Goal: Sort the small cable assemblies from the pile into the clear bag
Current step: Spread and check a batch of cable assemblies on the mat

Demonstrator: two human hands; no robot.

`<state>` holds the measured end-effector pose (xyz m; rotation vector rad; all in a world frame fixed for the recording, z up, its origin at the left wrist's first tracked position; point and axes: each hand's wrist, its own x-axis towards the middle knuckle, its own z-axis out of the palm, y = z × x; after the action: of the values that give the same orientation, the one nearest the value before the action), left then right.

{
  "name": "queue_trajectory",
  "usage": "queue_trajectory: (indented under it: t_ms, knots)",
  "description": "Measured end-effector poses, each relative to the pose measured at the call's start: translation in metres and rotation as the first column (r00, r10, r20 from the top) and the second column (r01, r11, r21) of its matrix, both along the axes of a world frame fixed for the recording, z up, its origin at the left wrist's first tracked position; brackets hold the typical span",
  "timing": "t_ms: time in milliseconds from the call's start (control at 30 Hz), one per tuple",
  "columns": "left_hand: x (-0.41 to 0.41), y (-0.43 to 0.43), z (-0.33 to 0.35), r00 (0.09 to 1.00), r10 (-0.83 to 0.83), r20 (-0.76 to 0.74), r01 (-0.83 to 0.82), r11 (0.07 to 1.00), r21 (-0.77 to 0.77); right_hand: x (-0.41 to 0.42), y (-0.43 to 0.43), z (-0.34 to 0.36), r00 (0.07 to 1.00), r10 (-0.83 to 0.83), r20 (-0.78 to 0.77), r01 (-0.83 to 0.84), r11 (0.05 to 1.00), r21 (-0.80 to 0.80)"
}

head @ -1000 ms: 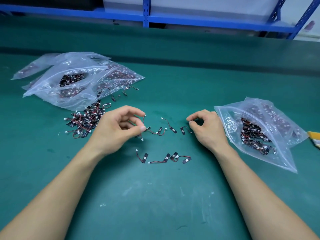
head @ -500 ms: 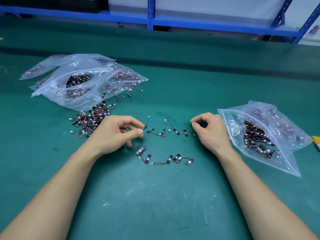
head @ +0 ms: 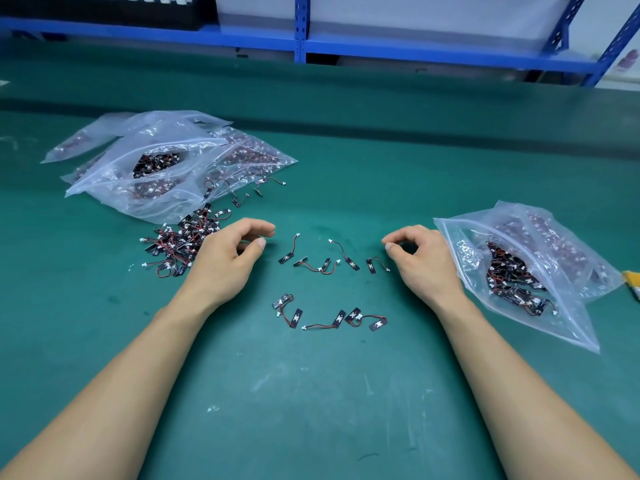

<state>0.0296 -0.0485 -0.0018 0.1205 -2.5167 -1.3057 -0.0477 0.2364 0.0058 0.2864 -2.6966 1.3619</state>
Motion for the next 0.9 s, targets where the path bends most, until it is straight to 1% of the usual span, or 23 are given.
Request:
queue_trajectory:
  t_ms: [100,233,333,433,633,767,900]
  knots:
    - [0.0,0.0003,0.0001,1.0,0.004,-0.001,-0.004,1.0,-0.02,-0.0002,-0.0002,-0.0001,1.0,0.004,-0.005,-0.004,1.0,-0.002]
    - [0.0,0.0017,-0.0006,0.999,-0.037,-0.017,0.035,0.995,-0.089,-0.0008,-0.0003,-0.0011,1.0,0.0,0.006,0.0,1.0,0.008]
    - [0.0012,0.0007,0.0003,0.992,-0.126,-0.014,0.122,0.981,-0.153,-0.0011,0.0001,-0.0019,1.0,-0.002,0.011,0.001,1.0,0.013]
    - [0.003,0.0006,0.002,0.975,-0.219,0.022,0.219,0.954,-0.205,-0.0007,0.0001,-0.0016,1.0,-0.002,0.007,0.002,1.0,0.01]
    - [0.0046,-0.0016,0.0046,0.957,-0.284,0.06,0.29,0.924,-0.251,-0.0012,0.0008,-0.0021,1.0,0.005,0.011,-0.005,1.0,0.02]
    - [0.006,-0.0043,0.0068,0.937,-0.337,0.092,0.349,0.908,-0.23,-0.0012,0.0002,-0.0019,1.0,0.003,0.004,-0.003,1.0,0.02]
    - [0.0058,-0.0053,0.0082,0.939,-0.335,0.074,0.342,0.927,-0.155,-0.0008,0.0,-0.0016,1.0,0.001,0.006,-0.001,1.0,0.0]
